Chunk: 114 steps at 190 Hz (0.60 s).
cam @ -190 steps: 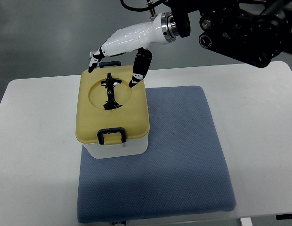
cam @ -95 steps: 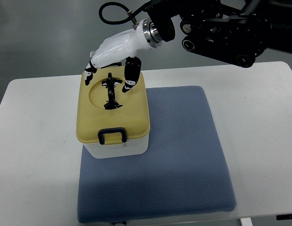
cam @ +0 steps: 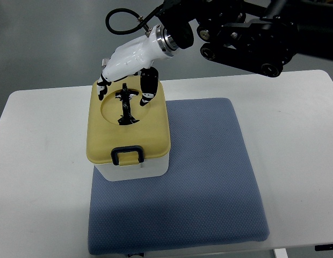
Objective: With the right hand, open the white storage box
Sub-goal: 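Lower the right hand and close its fingers around the black lid handle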
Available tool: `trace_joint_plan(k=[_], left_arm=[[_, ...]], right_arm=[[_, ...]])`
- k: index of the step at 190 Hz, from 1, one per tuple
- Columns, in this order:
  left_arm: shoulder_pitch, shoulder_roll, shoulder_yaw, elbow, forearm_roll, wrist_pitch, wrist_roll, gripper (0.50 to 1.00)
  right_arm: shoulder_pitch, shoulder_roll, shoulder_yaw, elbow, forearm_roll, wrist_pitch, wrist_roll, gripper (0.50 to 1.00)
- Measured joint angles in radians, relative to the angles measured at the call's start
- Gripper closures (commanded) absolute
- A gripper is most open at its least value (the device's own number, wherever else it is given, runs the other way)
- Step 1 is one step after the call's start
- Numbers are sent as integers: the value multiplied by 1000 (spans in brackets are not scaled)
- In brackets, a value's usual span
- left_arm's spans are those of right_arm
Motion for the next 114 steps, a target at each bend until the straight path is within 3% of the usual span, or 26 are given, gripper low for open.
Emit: trace_joint_plan(k=[114], left_arm=[[0,0,-3,-1,0,0,0,500]], right_arm=[[-47,32,1,-53,2,-4,0,691]])
